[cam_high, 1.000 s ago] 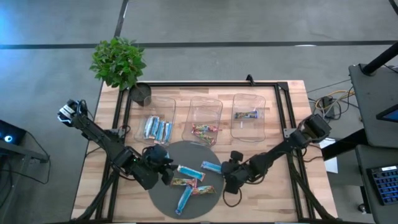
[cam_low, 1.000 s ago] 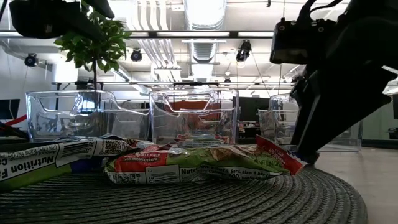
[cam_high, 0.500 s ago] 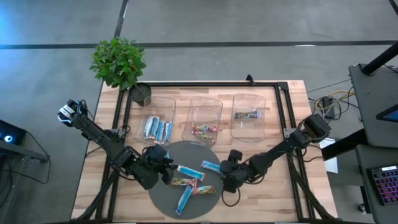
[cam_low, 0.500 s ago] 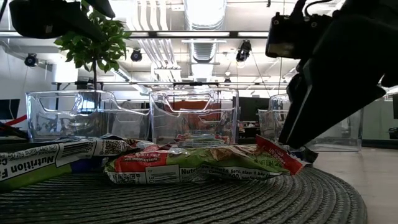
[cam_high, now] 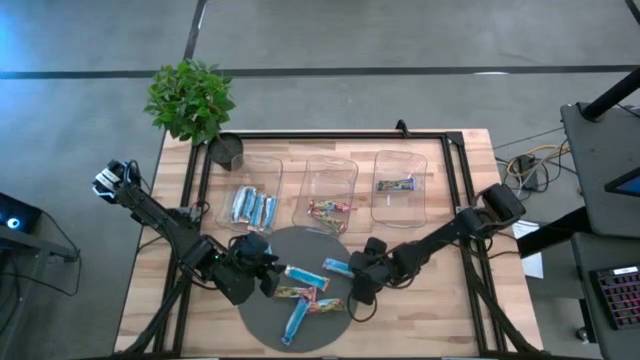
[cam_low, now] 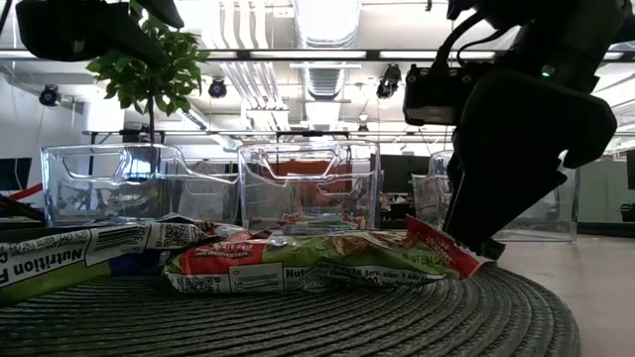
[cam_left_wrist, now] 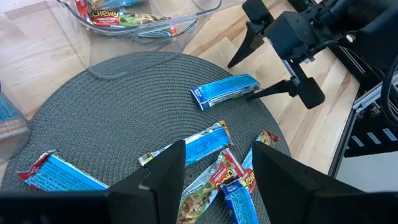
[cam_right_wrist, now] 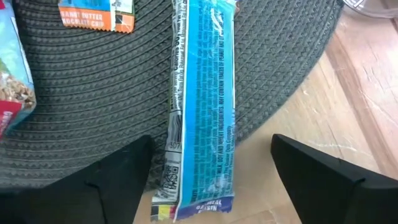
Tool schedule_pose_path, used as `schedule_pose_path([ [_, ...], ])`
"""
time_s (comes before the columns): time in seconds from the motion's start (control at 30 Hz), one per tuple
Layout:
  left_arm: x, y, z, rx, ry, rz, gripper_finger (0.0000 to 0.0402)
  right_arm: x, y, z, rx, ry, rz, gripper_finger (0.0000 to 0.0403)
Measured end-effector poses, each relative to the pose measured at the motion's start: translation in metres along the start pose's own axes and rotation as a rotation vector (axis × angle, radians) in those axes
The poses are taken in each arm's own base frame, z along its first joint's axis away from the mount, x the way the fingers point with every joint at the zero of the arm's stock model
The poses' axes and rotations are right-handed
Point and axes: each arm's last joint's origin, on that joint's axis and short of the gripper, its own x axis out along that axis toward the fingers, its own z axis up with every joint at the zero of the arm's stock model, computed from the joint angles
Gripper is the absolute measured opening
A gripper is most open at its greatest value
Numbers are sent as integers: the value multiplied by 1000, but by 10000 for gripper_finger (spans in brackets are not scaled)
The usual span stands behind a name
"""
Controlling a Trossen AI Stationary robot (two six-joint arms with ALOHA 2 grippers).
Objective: Pick and place Granola Bars by type
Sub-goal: Put the blue granola bar into the right transparent bin
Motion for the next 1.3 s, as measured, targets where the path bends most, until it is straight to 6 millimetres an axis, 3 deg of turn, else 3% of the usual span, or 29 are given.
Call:
schedule_pose_path([
  [0.47,0,0,0,6,0,0,168,-5,-2,0,-16,28,3,145],
  [0.6,0,0,0,15,-3,1,168,-22,0,7,2,15,56,105],
  [0.77,1,0,2,24,-20,7,168,-60,-2,23,52,-89,108,88],
  [0.93,1,1,2,23,-31,10,168,-116,-23,34,320,-319,13,85],
  [1.1,1,1,2,22,-33,10,168,-166,-73,15,873,-486,-227,87],
  [1.17,1,1,2,21,-34,10,168,-178,-91,2,1014,-493,-304,91],
  [1.3,1,1,4,20,-71,17,168,-181,-109,-12,1097,-405,-365,100],
])
